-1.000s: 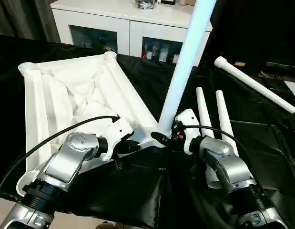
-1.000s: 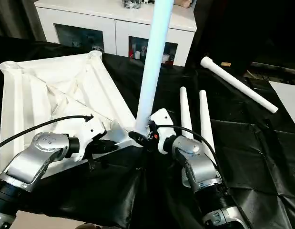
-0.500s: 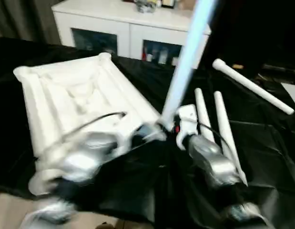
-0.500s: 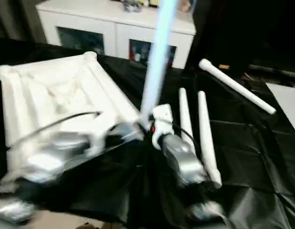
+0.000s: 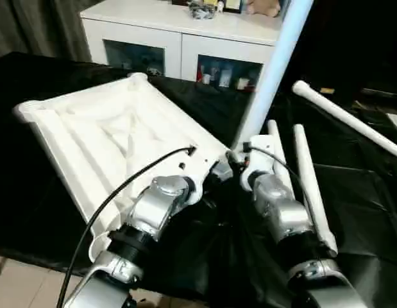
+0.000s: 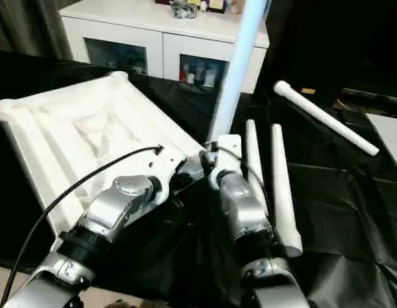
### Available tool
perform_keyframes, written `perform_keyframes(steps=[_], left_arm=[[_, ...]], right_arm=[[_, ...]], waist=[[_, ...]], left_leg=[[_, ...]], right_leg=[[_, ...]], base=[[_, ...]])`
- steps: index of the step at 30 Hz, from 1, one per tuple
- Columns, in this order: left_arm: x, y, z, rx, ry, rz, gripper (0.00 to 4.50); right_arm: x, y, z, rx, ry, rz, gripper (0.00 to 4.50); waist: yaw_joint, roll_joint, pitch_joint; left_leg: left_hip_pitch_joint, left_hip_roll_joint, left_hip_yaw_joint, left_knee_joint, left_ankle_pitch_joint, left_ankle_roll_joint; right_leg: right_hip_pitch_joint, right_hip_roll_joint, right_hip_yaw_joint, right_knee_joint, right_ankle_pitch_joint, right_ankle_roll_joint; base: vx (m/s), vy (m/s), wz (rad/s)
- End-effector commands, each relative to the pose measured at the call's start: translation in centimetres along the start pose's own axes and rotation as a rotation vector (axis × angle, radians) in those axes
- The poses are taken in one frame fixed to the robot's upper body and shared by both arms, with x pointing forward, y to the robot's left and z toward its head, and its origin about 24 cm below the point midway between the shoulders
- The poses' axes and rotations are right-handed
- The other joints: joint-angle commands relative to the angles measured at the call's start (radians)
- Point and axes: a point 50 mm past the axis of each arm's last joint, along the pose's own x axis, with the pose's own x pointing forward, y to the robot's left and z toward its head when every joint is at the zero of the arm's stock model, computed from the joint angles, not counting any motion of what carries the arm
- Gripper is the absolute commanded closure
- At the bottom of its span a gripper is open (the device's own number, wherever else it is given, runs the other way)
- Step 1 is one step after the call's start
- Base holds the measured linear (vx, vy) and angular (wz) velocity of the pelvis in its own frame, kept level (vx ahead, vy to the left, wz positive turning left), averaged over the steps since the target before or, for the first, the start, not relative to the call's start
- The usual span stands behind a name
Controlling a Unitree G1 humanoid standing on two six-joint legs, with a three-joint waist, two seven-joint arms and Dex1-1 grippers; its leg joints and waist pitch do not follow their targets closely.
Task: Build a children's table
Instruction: Rotate leg to tighten, then rotate table base
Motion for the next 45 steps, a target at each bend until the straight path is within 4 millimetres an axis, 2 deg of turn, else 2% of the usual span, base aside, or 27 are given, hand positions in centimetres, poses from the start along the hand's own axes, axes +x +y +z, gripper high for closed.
perform_keyframes(steps=[1,2,4,8,9,10,13,14,16,17,19,20,21,22,23,24,25,26,27,28,31,33,36,37,40,41,45], left_arm=[[-0.1,0.8,0.7,-0.004,-0.052,0.046,4.5],[0.0,0.9,0.7,-0.004,-0.053,0.048,4.5],[0.1,1.1,0.9,-0.006,-0.062,0.052,4.5],[0.2,1.4,1.4,0.006,-0.104,0.065,4.5],[0.1,1.8,2.2,0.004,-0.173,0.079,4.06],[0.0,2.2,2.7,-0.019,-0.204,0.088,3.95],[-0.9,3.0,3.8,-0.053,-0.255,0.069,3.77],[-1.4,3.4,4.0,-0.049,-0.26,0.066,3.77],[-2.0,3.8,4.1,-0.033,-0.247,0.053,3.51],[-3.1,4.3,4.2,0.003,-0.246,0.025,3.46],[-4.8,5.1,4.2,0.054,-0.259,-0.002,3.31],[-4.8,5.1,4.2,0.054,-0.259,-0.002,3.18],[-7.2,6.3,3.8,0.11,-0.257,-0.036,3.18],[-7.2,6.3,3.8,0.11,-0.257,-0.036,3.18],[-9.0,7.3,3.2,0.144,-0.241,-0.051,3.18],[-9.0,7.3,3.2,0.144,-0.241,-0.051,3.18],[-11.3,9.1,2.3,0.175,-0.188,-0.031,3.18],[-12.9,10.2,1.7,0.197,-0.146,-0.018,3.18],[-12.9,10.2,1.7,0.197,-0.146,-0.018,3.18],[-14.7,11.6,1.1,0.196,-0.106,0.027,3.18],[-20.1,15.9,-1.1,0.185,0.048,0.246,3.18],[-22.6,17.5,-2.6,0.184,0.163,0.364,3.18],[-25.4,19.0,-4.8,0.2,0.381,0.5,3.18],[-25.8,19.0,-5.0,0.206,0.411,0.514,3.18],[-26.1,18.8,-5.5,0.147,0.446,0.508,3.18],[-25.7,18.4,-5.7,0.132,0.456,0.477,3.18],[-23.4,16.2,-6.8,0.138,0.463,0.333,3.18]], right_arm=[[-0.1,-0.3,-0.7,-0.021,0.039,-0.006,0.72],[-0.1,-0.4,-0.6,-0.027,0.036,-0.01,0.64],[-0.2,-0.6,-0.2,-0.041,0.017,-0.023,0.48],[-0.5,-0.8,0.5,-0.072,-0.016,-0.033,0.48],[-0.7,-1.0,0.9,-0.09,-0.031,-0.039,0.43],[-0.8,-1.0,1.0,-0.1,-0.035,-0.044,0.43],[-1.0,-1.0,1.2,-0.11,-0.043,-0.039,0.43],[-1.1,-0.9,1.3,-0.113,-0.046,-0.032,0.43],[-1.1,-0.8,1.4,-0.113,-0.047,-0.027,0.43],[-1.1,-0.7,1.4,-0.119,-0.043,-0.015,0.43],[-1.1,-0.4,1.3,-0.126,-0.031,0.008,0.43],[-1.1,-0.4,1.3,-0.126,-0.031,0.008,0.43],[-1.1,-0.1,1.1,-0.134,-0.015,0.034,0.43],[-1.1,-0.1,1.1,-0.134,-0.015,0.034,0.43],[-1.1,0.1,1.0,-0.138,-0.005,0.046,0.43],[-1.1,0.1,1.0,-0.138,-0.005,0.046,0.43],[-1.2,0.3,0.9,-0.144,0.003,0.057,0.43],[-1.2,0.4,0.8,-0.149,0.009,0.064,0.43],[-1.2,0.4,0.8,-0.149,0.009,0.064,0.43],[-1.2,0.5,0.7,-0.15,0.015,0.069,0.43],[-1.1,0.9,0.4,-0.153,0.034,0.081,0.43],[-1.0,1.2,0.3,-0.157,0.042,0.092,0.43],[-0.9,1.5,0.1,-0.166,0.052,0.104,0.43],[-0.9,1.6,0.1,-0.167,0.053,0.104,0.43],[-0.8,1.8,0.1,-0.168,0.055,0.109,0.43],[-0.7,1.8,0.1,-0.168,0.056,0.11,0.43],[-0.6,2.0,0.1,-0.162,0.058,0.12,0.43]], waist=[[0.002,0.004,-0.051],[0.003,0.003,-0.053],[0.008,0.0,-0.054],[0.009,0.0,-0.056],[0.011,0.005,-0.055],[0.01,0.005,-0.056],[0.01,0.01,-0.058],[0.008,0.008,-0.056],[0.008,0.008,-0.055],[0.008,0.007,-0.053],[0.01,0.014,-0.052],[0.007,0.012,-0.052],[0.006,0.015,-0.052],[0.004,0.014,-0.051],[0.0,0.017,-0.049],[0.003,0.02,-0.05],[-0.001,0.019,-0.046],[0.003,0.023,-0.046],[-0.003,0.023,-0.045],[-0.004,0.022,-0.043],[-0.003,0.029,-0.04],[-0.005,0.03,-0.038],[-0.003,0.033,-0.036],[-0.003,0.029,-0.036],[0.006,0.035,-0.036],[0.007,0.038,-0.034],[0.007,0.032,-0.031]], left_leg=[[0.005,0.047,-0.026,-0.078,-0.313,-0.017],[0.012,0.047,-0.023,-0.073,-0.316,-0.014],[0.007,0.046,-0.02,-0.07,-0.267,0.003],[0.005,0.047,-0.019,-0.069,-0.21,0.018],[0.008,0.045,-0.019,-0.067,-0.207,0.024],[0.009,0.045,-0.017,-0.066,-0.207,0.025],[0.011,0.049,-0.018,-0.066,-0.199,0.019],[0.012,0.05,-0.018,-0.067,-0.203,0.016],[0.012,0.051,-0.018,-0.067,-0.207,0.016],[0.015,0.051,-0.016,-0.067,-0.217,0.016],[0.017,0.053,-0.017,-0.068,-0.222,0.005],[0.014,0.055,-0.019,-0.071,-0.221,0.001],[0.017,0.053,-0.016,-0.07,-0.225,-0.006],[0.016,0.053,-0.018,-0.071,-0.225,-0.008],[0.014,0.052,-0.016,-0.073,-0.232,-0.014],[0.02,0.052,-0.016,-0.071,-0.243,-0.022],[0.014,0.05,-0.014,-0.075,-0.245,-0.022],[0.019,0.051,-0.016,-0.076,-0.259,-0.031],[0.016,0.05,-0.017,-0.078,-0.264,-0.036],[0.021,0.05,-0.016,-0.079,-0.284,-0.045],[0.027,0.05,-0.017,-0.082,-0.313,-0.064],[0.025,0.049,-0.018,-0.084,-0.324,-0.067],[0.034,0.052,-0.02,-0.086,-0.375,-0.071],[0.034,0.053,-0.021,-0.087,-0.38,-0.07],[0.039,0.054,-0.02,-0.087,-0.37,-0.075],[0.043,0.054,-0.019,-0.088,-0.391,-0.084],[0.039,0.055,-0.026,-0.092,-0.444,-0.096]], right_leg=[[0.035,-0.063,0.036,-0.091,-0.325,-0.083],[0.032,-0.067,0.04,-0.092,-0.315,-0.091],[0.037,-0.065,0.042,-0.083,-0.229,-0.124],[0.045,-0.065,0.04,-0.072,-0.14,-0.144],[0.044,-0.064,0.04,-0.073,-0.132,-0.148],[0.044,-0.062,0.041,-0.074,-0.123,-0.15],[0.045,-0.064,0.04,-0.067,-0.087,-0.174],[0.045,-0.062,0.039,-0.064,-0.07,-0.183],[0.046,-0.064,0.039,-0.06,-0.065,-0.189],[0.043,-0.063,0.04,-0.064,-0.079,-0.188],[0.042,-0.064,0.041,-0.062,-0.096,-0.186],[0.046,-0.066,0.041,-0.059,-0.096,-0.187],[0.041,-0.061,0.041,-0.059,-0.091,-0.187],[0.043,-0.063,0.041,-0.058,-0.092,-0.187],[0.041,-0.058,0.042,-0.059,-0.106,-0.183],[0.039,-0.061,0.043,-0.057,-0.112,-0.183],[0.039,-0.056,0.044,-0.06,-0.124,-0.179],[0.036,-0.059,0.045,-0.06,-0.149,-0.173],[0.037,-0.057,0.045,-0.059,-0.163,-0.171],[0.031,-0.054,0.045,-0.062,-0.19,-0.163],[0.025,-0.052,0.047,-0.063,-0.197,-0.159],[0.024,-0.052,0.048,-0.062,-0.207,-0.152],[0.014,-0.054,0.052,-0.068,-0.261,-0.142],[0.014,-0.054,0.053,-0.068,-0.263,-0.147],[0.011,-0.054,0.052,-0.063,-0.218,-0.17],[0.006,-0.053,0.052,-0.064,-0.221,-0.174],[0.013,-0.06,0.053,-0.07,-0.277,-0.165]], base=[[0.0,0.0,0.0],[0.0,0.0,0.0],[0.0,0.0,0.0],[0.0,0.0,0.0],[0.0,0.0,0.0],[0.0,0.0,0.0],[0.0,0.0,0.0],[0.0,0.0,0.0],[0.0,0.0,0.0],[0.0,0.0,0.0],[0.0,0.0,0.0],[0.0,0.0,0.0],[0.0,0.0,0.0],[0.0,0.0,0.0],[0.0,0.0,0.0],[0.0,0.0,0.0],[0.0,0.0,0.0],[0.0,0.0,0.0],[0.0,0.0,0.0],[0.0,0.0,0.0],[0.0,0.0,0.0],[0.0,0.0,0.0],[0.0,0.0,0.0],[0.0,0.0,0.0],[0.0,0.0,0.0],[0.0,0.0,0.0],[0.0,0.0,0.0]])
